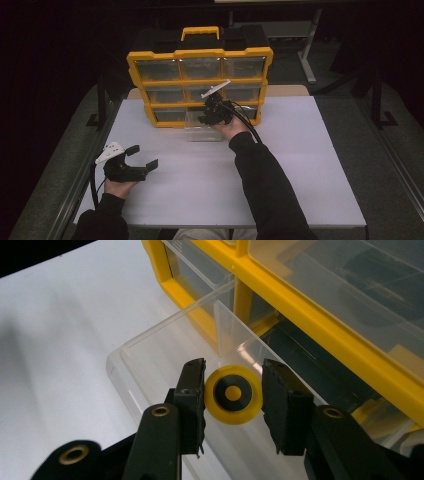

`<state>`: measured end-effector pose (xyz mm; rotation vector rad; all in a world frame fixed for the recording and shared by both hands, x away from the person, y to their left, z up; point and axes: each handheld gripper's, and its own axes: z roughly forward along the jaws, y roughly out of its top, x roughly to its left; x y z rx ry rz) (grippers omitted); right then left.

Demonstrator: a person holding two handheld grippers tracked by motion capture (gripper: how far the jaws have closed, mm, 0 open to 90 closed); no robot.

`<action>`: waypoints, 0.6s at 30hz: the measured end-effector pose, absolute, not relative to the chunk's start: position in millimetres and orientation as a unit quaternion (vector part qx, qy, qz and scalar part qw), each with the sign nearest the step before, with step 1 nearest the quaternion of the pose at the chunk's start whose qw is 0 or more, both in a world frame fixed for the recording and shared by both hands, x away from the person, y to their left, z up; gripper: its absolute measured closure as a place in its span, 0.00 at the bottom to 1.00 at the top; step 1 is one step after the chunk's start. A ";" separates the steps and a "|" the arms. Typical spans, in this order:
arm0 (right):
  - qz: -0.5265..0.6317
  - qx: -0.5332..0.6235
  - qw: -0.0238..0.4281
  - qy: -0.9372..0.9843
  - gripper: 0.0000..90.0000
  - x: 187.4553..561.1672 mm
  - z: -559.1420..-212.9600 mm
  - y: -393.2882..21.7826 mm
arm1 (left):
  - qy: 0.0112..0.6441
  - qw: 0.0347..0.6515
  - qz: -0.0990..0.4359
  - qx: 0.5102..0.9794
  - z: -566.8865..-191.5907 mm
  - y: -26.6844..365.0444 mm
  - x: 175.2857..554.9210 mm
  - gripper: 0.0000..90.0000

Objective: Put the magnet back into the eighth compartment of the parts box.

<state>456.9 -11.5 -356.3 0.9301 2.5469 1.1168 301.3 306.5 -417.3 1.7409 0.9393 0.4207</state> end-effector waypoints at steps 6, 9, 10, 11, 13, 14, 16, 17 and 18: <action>0.387 0.317 0.102 0.860 0.50 457.0 -356.2 -12.6 | 0.393 0.532 0.176 0.729 -417.2 306.3 301.2 0.00; 0.391 0.319 0.103 0.857 0.35 455.3 -354.6 -14.0 | 0.393 0.531 0.175 0.730 -417.3 305.9 301.2 0.00; 0.393 0.321 0.104 0.856 0.26 454.6 -353.8 -14.8 | 0.392 0.531 0.175 0.731 -417.2 305.8 301.2 0.00; 0.392 0.323 0.102 0.855 0.19 454.1 -353.1 -15.7 | 0.391 0.531 0.175 0.731 -417.2 305.7 301.1 0.00; 0.393 0.323 0.100 0.855 0.13 454.1 -352.6 -16.6 | 0.391 0.531 0.175 0.731 -417.2 305.7 301.0 0.00; 0.393 0.325 0.097 0.855 0.06 453.3 -352.2 -17.7 | 0.391 0.531 0.176 0.731 -417.2 305.9 300.9 0.00; 0.394 0.323 0.101 0.854 0.00 449.1 -351.1 -21.3 | 0.391 0.531 0.175 0.731 -417.2 305.9 301.0 0.00; 0.398 0.326 0.103 0.851 0.00 447.9 -350.7 -22.6 | 0.391 0.531 0.175 0.731 -417.2 305.7 301.0 0.00; 0.402 0.329 0.105 0.848 0.00 446.2 -349.8 -25.3 | 0.391 0.531 0.175 0.731 -417.3 305.6 301.0 0.00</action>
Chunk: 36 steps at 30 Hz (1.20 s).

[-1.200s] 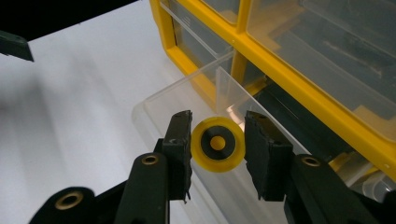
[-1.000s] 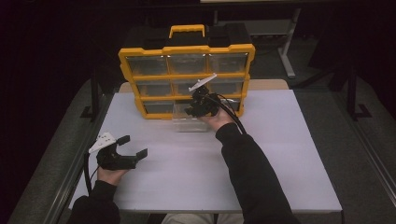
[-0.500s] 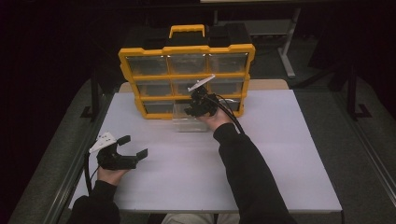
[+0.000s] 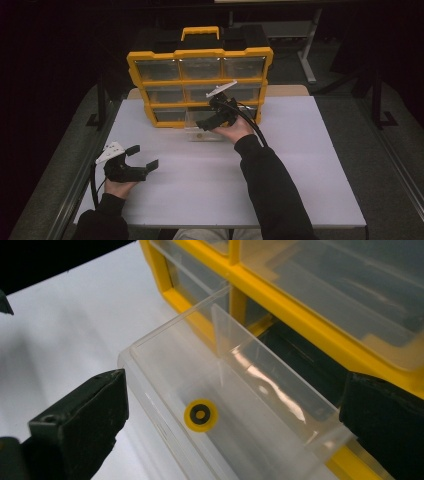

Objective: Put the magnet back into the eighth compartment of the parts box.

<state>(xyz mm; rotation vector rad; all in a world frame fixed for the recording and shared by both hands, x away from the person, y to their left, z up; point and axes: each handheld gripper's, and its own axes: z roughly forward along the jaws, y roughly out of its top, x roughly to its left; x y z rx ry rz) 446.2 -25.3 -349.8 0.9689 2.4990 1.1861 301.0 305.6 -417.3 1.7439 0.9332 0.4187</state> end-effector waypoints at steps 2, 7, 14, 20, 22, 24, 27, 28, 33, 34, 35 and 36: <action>0.406 0.330 0.106 0.846 0.00 444.1 -348.9 -29.7 | 0.391 0.531 0.176 0.731 -417.3 305.3 301.0 0.00; 0.419 0.329 0.106 0.840 0.00 437.7 -346.2 -40.7 | 0.393 0.530 0.175 0.731 -417.5 305.5 301.0 0.00; 0.452 0.328 0.113 0.821 0.00 427.5 -340.4 -55.4 | 0.393 0.529 0.176 0.731 -417.5 305.5 300.9 0.00; 0.472 0.327 0.117 0.810 0.00 419.5 -337.6 -68.6 | 0.393 0.529 0.176 0.731 -417.6 305.2 301.0 0.00; 0.476 0.328 0.118 0.808 0.00 417.4 -337.3 -72.9 | 0.393 0.528 0.177 0.732 -417.7 305.2 301.0 0.00; 0.481 0.329 0.116 0.804 0.00 415.4 -337.6 -77.2 | 0.393 0.528 0.177 0.731 -417.8 305.1 301.1 0.00; 0.484 0.331 0.115 0.802 0.00 413.6 -338.2 -80.9 | 0.393 0.528 0.177 0.732 -417.8 305.1 301.1 0.00; 0.487 0.333 0.113 0.800 0.00 412.1 -339.1 -84.5 | 0.393 0.529 0.177 0.731 -417.8 305.1 301.1 0.00; 0.490 0.336 0.111 0.797 0.00 407.3 -341.4 -93.4 | 0.394 0.530 0.177 0.730 -417.7 305.6 301.5 0.00; 0.490 0.337 0.112 0.796 0.00 406.2 -341.9 -94.9 | 0.394 0.531 0.177 0.729 -417.9 305.6 301.6 0.00; 0.489 0.337 0.114 0.796 0.00 405.3 -342.3 -96.4 | 0.393 0.531 0.177 0.729 -417.9 305.4 301.8 0.00; 0.489 0.338 0.113 0.796 0.00 404.2 -342.6 -97.9 | 0.393 0.532 0.176 0.729 -417.9 305.0 301.8 0.00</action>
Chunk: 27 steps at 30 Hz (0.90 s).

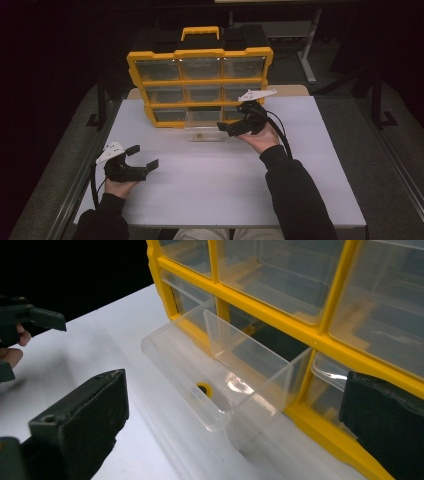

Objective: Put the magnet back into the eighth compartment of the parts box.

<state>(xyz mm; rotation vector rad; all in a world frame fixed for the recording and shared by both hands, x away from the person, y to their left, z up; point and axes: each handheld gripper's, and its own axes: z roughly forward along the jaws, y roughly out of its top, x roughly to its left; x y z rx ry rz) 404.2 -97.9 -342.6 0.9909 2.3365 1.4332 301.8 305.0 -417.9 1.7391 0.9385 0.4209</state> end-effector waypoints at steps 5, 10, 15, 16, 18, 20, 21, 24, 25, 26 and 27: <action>0.491 0.344 0.112 0.792 0.00 400.4 -345.5 -104.7 | 0.392 0.530 0.177 0.731 -418.2 304.5 302.5 0.00; 0.496 0.347 0.110 0.788 0.00 396.5 -349.9 -112.5 | 0.392 0.531 0.177 0.730 -418.3 304.1 302.5 0.00; 0.498 0.351 0.109 0.786 0.00 390.9 -354.2 -120.9 | 0.393 0.531 0.176 0.730 -418.4 304.1 302.7 0.00; 0.498 0.352 0.108 0.785 0.00 389.6 -355.2 -122.8 | 0.392 0.531 0.177 0.730 -418.4 304.1 302.6 0.00; 0.499 0.355 0.108 0.783 0.00 387.6 -357.2 -127.1 | 0.392 0.532 0.177 0.730 -418.4 303.9 302.7 0.00; 0.501 0.358 0.109 0.781 0.00 385.8 -359.3 -131.5 | 0.392 0.531 0.177 0.730 -418.5 303.8 302.8 0.00; 0.503 0.360 0.110 0.778 0.00 384.9 -360.4 -133.7 | 0.392 0.531 0.177 0.730 -418.5 303.8 302.8 0.00; 0.506 0.364 0.109 0.774 0.00 382.0 -364.5 -139.4 | 0.392 0.530 0.176 0.731 -418.8 303.7 303.0 0.00; 0.507 0.366 0.107 0.773 0.00 380.9 -366.1 -141.1 | 0.392 0.530 0.176 0.731 -418.7 303.7 302.9 0.00; 0.506 0.367 0.108 0.773 0.00 379.8 -367.7 -142.9 | 0.392 0.530 0.176 0.731 -418.8 303.8 303.1 0.00; 0.506 0.368 0.108 0.772 0.00 378.6 -369.5 -144.8 | 0.394 0.531 0.175 0.730 -418.9 303.8 303.3 0.00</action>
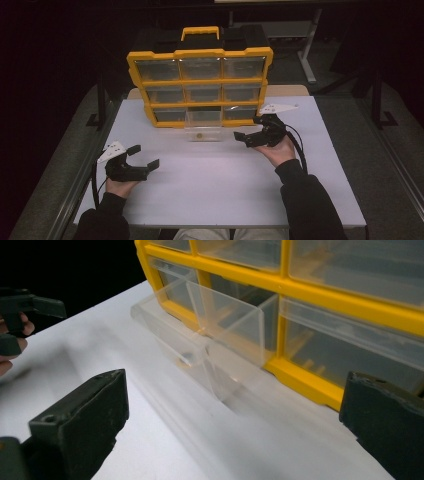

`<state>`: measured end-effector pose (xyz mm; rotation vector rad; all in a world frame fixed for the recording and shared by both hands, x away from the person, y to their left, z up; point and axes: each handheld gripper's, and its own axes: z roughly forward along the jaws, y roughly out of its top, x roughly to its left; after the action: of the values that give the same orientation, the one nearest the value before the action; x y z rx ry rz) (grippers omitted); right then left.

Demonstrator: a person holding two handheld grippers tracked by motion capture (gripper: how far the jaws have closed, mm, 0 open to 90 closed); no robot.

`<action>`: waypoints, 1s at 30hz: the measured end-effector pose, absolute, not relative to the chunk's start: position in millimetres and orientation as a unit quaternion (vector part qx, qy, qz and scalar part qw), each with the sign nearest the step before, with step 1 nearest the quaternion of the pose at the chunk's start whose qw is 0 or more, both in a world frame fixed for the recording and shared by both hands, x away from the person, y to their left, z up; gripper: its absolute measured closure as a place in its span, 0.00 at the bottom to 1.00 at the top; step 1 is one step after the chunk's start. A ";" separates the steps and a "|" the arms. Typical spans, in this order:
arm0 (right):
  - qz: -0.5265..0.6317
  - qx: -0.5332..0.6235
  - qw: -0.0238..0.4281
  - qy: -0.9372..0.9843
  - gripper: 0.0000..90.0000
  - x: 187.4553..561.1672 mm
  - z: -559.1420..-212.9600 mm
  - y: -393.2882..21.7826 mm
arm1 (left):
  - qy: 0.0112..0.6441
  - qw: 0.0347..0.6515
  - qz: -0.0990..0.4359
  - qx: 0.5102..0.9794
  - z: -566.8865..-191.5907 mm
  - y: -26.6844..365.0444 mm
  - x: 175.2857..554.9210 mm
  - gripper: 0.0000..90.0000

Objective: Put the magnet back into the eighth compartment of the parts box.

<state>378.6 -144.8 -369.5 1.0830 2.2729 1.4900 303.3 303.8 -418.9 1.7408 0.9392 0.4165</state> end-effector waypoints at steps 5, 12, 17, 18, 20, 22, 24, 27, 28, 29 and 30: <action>0.507 0.375 0.108 0.768 0.00 372.3 -376.6 -153.8 | 0.393 0.530 0.174 0.731 -419.6 303.5 304.0 0.00; 0.507 0.383 0.107 0.765 0.00 363.1 -384.6 -165.1 | 0.393 0.529 0.172 0.732 -420.2 303.0 304.6 0.00; 0.505 0.389 0.105 0.763 0.00 357.5 -388.8 -172.1 | 0.393 0.529 0.173 0.732 -420.3 303.0 304.9 0.00; 0.505 0.389 0.106 0.763 0.00 356.6 -389.6 -173.6 | 0.393 0.529 0.173 0.732 -420.3 302.9 304.9 0.00; 0.505 0.390 0.106 0.763 0.00 354.6 -391.1 -176.1 | 0.393 0.529 0.173 0.732 -420.5 302.7 305.0 0.00; 0.506 0.392 0.106 0.761 0.00 352.4 -392.2 -178.5 | 0.392 0.528 0.173 0.733 -420.4 302.8 305.1 0.00; 0.508 0.393 0.107 0.759 0.00 350.1 -393.2 -181.1 | 0.392 0.528 0.173 0.733 -420.5 302.7 305.2 0.00; 0.510 0.396 0.106 0.756 0.00 346.2 -395.8 -185.8 | 0.393 0.527 0.173 0.734 -420.6 302.7 305.4 0.00; 0.508 0.398 0.106 0.756 0.00 345.3 -396.3 -186.9 | 0.393 0.527 0.173 0.734 -420.6 302.7 305.4 0.00; 0.509 0.399 0.107 0.755 0.00 344.3 -397.3 -188.6 | 0.393 0.527 0.173 0.734 -420.7 302.6 305.4 0.00; 0.509 0.401 0.109 0.754 0.00 343.3 -398.2 -190.4 | 0.393 0.526 0.172 0.734 -420.8 302.7 305.5 0.00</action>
<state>343.3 -190.4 -398.2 1.1788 2.2179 1.4961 305.5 302.7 -420.8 1.7548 0.9400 0.4118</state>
